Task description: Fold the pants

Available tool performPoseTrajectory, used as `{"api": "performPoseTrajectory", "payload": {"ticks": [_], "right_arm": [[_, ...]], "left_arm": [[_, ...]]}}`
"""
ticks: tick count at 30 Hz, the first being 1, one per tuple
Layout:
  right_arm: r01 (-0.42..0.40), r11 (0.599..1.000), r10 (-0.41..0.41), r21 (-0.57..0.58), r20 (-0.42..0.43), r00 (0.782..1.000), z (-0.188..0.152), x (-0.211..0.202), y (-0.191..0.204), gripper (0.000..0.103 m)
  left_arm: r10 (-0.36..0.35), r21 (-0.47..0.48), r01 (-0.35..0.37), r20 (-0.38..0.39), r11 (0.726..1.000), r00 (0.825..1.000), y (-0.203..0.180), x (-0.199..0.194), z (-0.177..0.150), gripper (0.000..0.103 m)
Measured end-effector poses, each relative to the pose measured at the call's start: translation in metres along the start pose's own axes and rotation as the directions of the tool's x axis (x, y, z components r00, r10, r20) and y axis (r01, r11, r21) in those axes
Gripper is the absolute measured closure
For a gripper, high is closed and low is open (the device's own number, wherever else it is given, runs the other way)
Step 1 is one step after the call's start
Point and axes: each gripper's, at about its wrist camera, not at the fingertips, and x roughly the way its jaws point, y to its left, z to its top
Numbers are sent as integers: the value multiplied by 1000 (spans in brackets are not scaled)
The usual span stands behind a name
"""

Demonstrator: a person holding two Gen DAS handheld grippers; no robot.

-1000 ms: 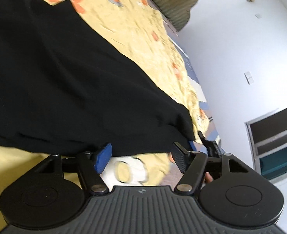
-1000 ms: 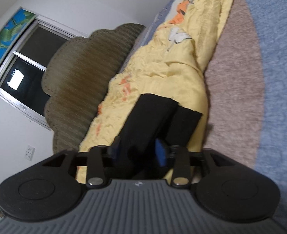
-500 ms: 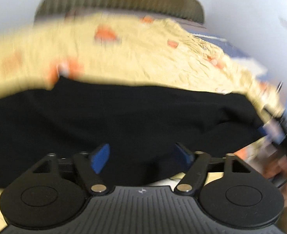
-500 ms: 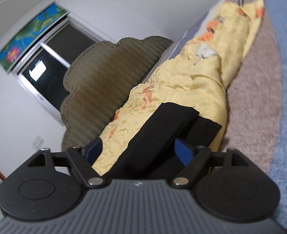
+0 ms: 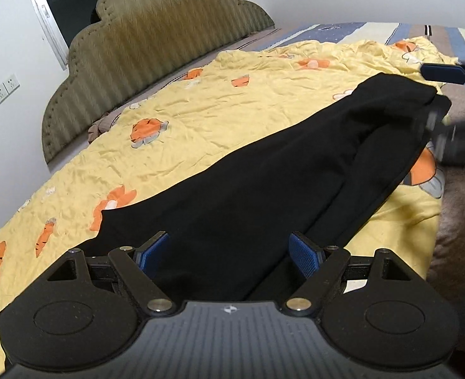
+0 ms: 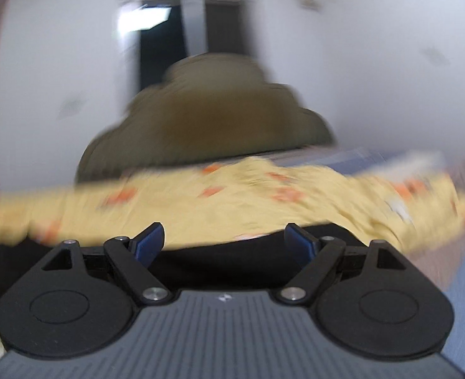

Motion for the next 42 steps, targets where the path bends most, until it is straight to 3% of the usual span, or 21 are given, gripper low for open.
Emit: {"api": "performPoseTrajectory", "payload": {"ticks": [2,4,5,6,7,11,14,16,18,19,21,23,25,26,27,28,29,30,33,38,42], "right_arm": [[-22,976,19,-216,-18,1000,-1,-2,39,23],[-10,890,-9,-456,-39,999,-8,-1,75,29],[-3,827,-24,-562,-40,999,-13,0,88,33],[-13,784,-20,-621,-45,999,-15,0,97,37],[-34,759,-2,-650,-55,998,-16,0,103,40],[-117,739,56,-663,-113,992,-12,4,117,61],[-177,715,78,-677,-174,982,-12,10,124,64],[-252,744,122,-619,-245,962,-8,14,125,64],[-265,810,127,-522,-286,950,-1,20,121,61],[-233,843,98,-485,-287,953,3,25,118,56],[-178,895,52,-409,-300,952,9,31,110,21],[-214,920,91,-328,-352,932,10,39,105,19],[-260,930,142,-258,-400,905,4,48,102,31],[-281,934,173,-219,-409,896,1,49,100,48],[-299,939,209,-169,-410,888,1,49,95,64],[-306,943,230,-129,-410,883,1,48,92,70],[-299,947,229,-116,-406,885,2,45,90,82],[-292,950,228,-105,-403,886,2,42,89,96],[-305,951,259,-56,-394,882,3,33,80,100],[-317,948,281,-35,-375,883,10,18,76,100],[-337,941,299,-34,-387,872,18,6,72,101]], "left_arm": [[6,-12,-6,-5,1000,1000,4,1,-4,20],[-1,-39,0,-16,999,1000,10,1,-9,20],[-2,-56,1,-24,998,1000,13,3,-10,20],[-2,-72,0,-34,997,999,16,5,-11,20],[-3,-88,-1,-41,996,999,20,6,-12,21],[-66,-182,53,-66,982,996,34,10,-15,21],[-130,-272,103,-84,957,988,46,15,-17,20],[-172,-320,132,-101,938,980,51,21,-17,20],[-198,-350,149,-109,925,974,54,29,-16,20],[-212,-352,159,-117,923,970,52,32,-16,20],[-255,-351,193,-141,916,957,49,38,-17,20],[-286,-345,228,-128,910,950,44,38,-20,20],[-261,-309,215,-116,926,958,38,37,-21,20],[-244,-288,202,-118,936,962,34,36,-21,21],[-230,-275,190,-123,943,965,33,36,-22,27],[-231,-277,190,-125,942,965,33,37,-22,36],[-241,-285,197,-126,938,962,34,37,-22,47],[-245,-295,201,-123,934,962,36,36,-22,51],[-262,-320,213,-119,923,958,42,34,-22,63],[-290,-339,234,-123,911,949,51,27,-27,71],[-314,-353,254,-124,901,941,57,19,-33,79]]}}
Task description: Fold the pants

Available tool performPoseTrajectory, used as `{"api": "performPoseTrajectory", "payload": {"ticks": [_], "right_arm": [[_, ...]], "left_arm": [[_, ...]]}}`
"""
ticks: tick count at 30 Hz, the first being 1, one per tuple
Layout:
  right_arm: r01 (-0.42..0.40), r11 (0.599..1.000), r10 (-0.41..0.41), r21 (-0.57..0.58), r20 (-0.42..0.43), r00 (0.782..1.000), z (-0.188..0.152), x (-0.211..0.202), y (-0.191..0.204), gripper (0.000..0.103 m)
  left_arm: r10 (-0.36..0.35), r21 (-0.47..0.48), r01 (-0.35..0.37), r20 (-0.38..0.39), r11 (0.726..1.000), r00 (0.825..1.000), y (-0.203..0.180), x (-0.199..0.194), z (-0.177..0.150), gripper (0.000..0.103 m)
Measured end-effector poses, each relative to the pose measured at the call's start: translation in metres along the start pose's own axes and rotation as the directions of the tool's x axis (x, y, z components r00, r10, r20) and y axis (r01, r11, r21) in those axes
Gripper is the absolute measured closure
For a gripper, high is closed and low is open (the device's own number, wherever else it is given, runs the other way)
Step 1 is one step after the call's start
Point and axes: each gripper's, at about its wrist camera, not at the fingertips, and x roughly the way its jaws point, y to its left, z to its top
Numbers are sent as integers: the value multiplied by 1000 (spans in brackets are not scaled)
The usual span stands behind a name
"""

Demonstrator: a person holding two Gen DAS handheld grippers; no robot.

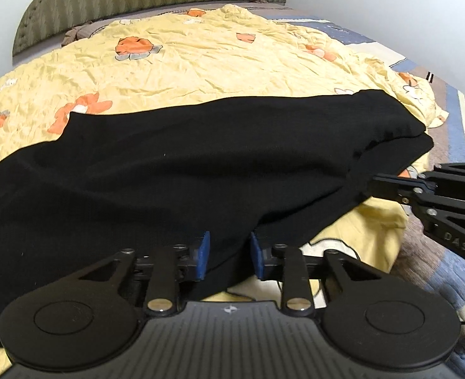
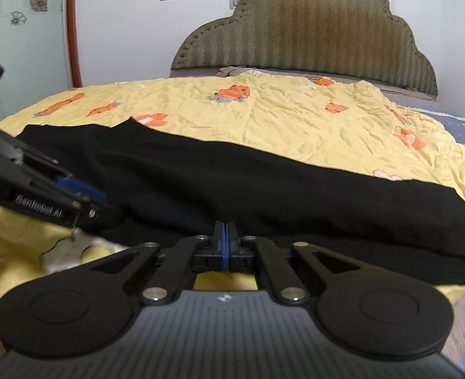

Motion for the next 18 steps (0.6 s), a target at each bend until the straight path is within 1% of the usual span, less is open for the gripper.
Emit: {"api": "performPoseTrajectory", "payload": {"ticks": [3,4,5,6,7,8,10,11,12,15,17,18], "right_arm": [[-11,1000,11,-1,-19,1000,-3,-13,-3,101],[18,999,-19,-30,-17,1000,-3,-14,-1,101],[75,993,-75,-89,4,997,-3,-16,6,101],[114,980,-112,-162,26,993,-2,-16,15,100],[134,965,-127,-224,49,991,-1,-13,23,99],[141,950,-125,-278,74,989,0,-11,32,97],[125,923,-107,-364,68,992,0,0,50,97],[120,906,-103,-407,64,993,-1,6,60,91],[118,889,-101,-442,63,993,-2,11,68,86],[111,846,-98,-521,52,994,-8,25,89,86],[125,821,-122,-558,43,992,-10,31,96,85],[134,804,-135,-579,41,990,-11,33,99,82]], "left_arm": [[-3,-24,3,-3,1000,1000,7,-4,-3,80],[-2,-31,2,-3,1000,1000,9,-5,-4,80],[0,-40,0,-4,999,1000,11,-5,-4,80],[3,-49,-4,-5,999,1000,12,-4,-3,80],[6,-51,-6,-8,999,1000,12,-4,-3,80],[10,-41,-10,-12,999,1000,10,-3,-3,80],[32,4,-32,1,999,1000,4,-3,-3,80],[44,29,-45,10,999,999,-1,-3,-4,79],[49,47,-50,18,998,999,-3,-3,-4,79],[47,72,-48,19,996,999,-8,1,-2,79],[41,82,-43,20,996,999,-10,4,-1,79],[42,94,-44,16,995,999,-12,6,-1,79]]}}
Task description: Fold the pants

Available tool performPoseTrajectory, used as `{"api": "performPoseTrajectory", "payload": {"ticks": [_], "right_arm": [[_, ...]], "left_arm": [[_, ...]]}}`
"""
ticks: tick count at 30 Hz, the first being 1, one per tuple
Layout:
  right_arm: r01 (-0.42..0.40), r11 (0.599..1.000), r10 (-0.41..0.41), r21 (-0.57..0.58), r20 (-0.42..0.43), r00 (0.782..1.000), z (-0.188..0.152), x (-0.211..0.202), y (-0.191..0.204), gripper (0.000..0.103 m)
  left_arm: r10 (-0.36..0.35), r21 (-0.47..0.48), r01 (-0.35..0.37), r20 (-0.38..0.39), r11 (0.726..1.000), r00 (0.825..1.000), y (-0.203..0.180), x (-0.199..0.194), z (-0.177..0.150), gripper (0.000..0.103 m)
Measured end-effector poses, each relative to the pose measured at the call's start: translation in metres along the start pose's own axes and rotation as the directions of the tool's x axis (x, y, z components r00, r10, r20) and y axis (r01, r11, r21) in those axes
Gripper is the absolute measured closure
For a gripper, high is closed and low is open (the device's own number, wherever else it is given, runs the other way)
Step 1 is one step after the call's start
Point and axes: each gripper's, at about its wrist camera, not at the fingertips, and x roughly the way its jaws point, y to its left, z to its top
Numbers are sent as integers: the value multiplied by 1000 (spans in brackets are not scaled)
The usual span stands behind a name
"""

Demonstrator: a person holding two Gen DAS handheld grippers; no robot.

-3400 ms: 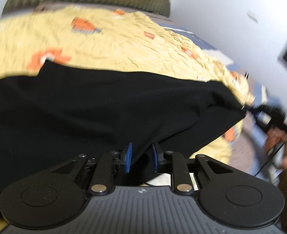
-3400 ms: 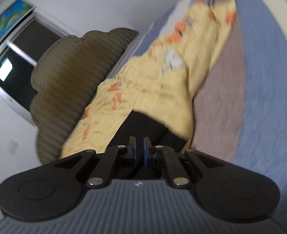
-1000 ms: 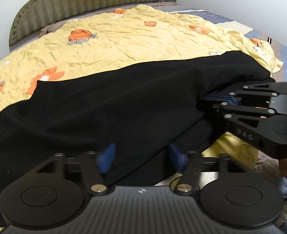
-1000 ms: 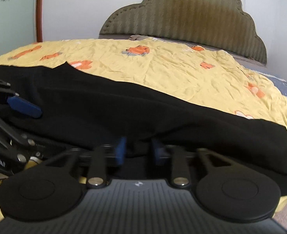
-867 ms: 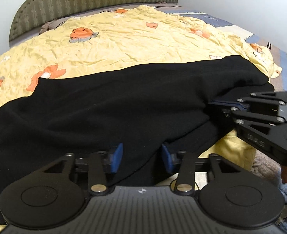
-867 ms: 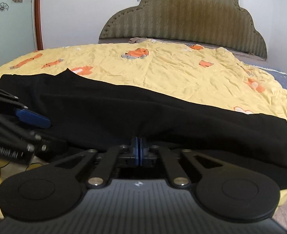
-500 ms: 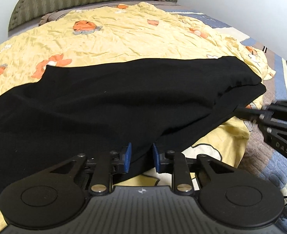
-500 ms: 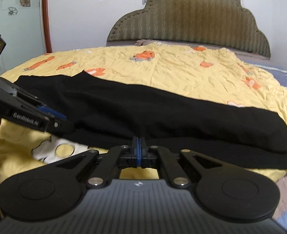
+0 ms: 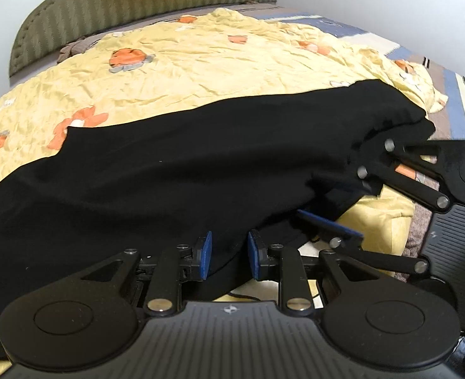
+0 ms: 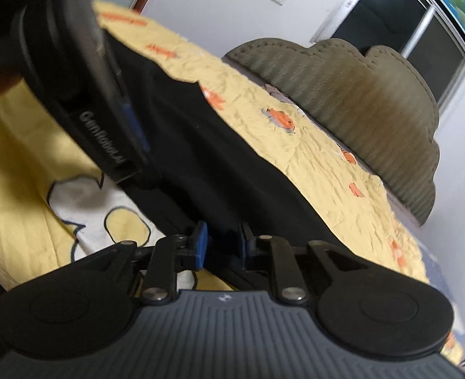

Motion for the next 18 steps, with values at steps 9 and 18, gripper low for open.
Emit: {"api": "performPoseTrajectory", "payload": {"ticks": [9,18], "right_arm": [[56,997,-56,-60,2,998,10,23,11,101],[5,999,-7,51,40,999,16,4,-2,100]], "left_arm": [[90,97,-97,80,990,993,-16,4,-5,20],[110,28,-112,55,993,992,-2,4,-1,84]]}}
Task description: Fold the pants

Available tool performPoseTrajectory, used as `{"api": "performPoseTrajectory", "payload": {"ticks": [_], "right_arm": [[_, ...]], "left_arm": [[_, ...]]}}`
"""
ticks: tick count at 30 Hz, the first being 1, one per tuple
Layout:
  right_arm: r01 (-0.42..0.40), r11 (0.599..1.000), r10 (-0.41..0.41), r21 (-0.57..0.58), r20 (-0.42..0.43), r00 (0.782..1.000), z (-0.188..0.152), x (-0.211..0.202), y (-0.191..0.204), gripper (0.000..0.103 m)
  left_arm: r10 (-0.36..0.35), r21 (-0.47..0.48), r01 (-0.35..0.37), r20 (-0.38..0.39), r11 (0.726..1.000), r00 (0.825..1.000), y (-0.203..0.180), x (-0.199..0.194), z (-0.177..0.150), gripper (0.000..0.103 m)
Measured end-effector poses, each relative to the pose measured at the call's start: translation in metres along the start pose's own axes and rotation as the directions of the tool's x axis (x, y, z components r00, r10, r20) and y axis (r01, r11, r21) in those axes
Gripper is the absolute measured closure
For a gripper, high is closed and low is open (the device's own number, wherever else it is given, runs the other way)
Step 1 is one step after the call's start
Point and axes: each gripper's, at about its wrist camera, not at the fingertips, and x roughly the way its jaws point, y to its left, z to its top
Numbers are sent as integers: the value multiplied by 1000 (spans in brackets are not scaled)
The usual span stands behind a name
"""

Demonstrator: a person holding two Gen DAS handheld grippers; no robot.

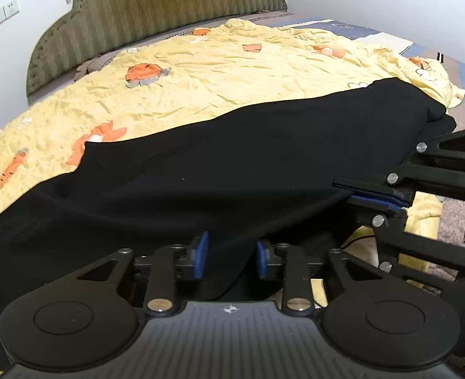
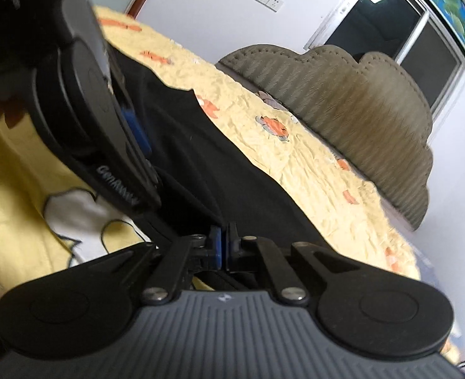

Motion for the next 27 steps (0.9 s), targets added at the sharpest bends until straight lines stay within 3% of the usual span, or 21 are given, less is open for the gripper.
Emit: {"api": "performPoseTrajectory", "payload": {"ticks": [6,16,20,23,27], "right_arm": [[-16,1000,16,6,-1,1000,2,-4,-4,100],[-87,996,87,-13,-36,996,-4,-13,5,100],[-91,996,90,-9,-53,994,-10,-9,8,94],[-127,988,128,88,-7,992,-17,-25,-11,78],[-83,932,77,353,31,997,-48,-47,-70,78]], "left_arm": [[-21,-38,20,-21,999,1000,7,-9,-3,91],[-31,23,32,-53,999,998,3,-23,-16,91],[-50,9,51,-61,999,997,8,-36,-10,90],[-56,3,56,-27,998,998,11,-47,-2,90],[-89,-33,90,26,995,996,13,-52,12,90]]}}
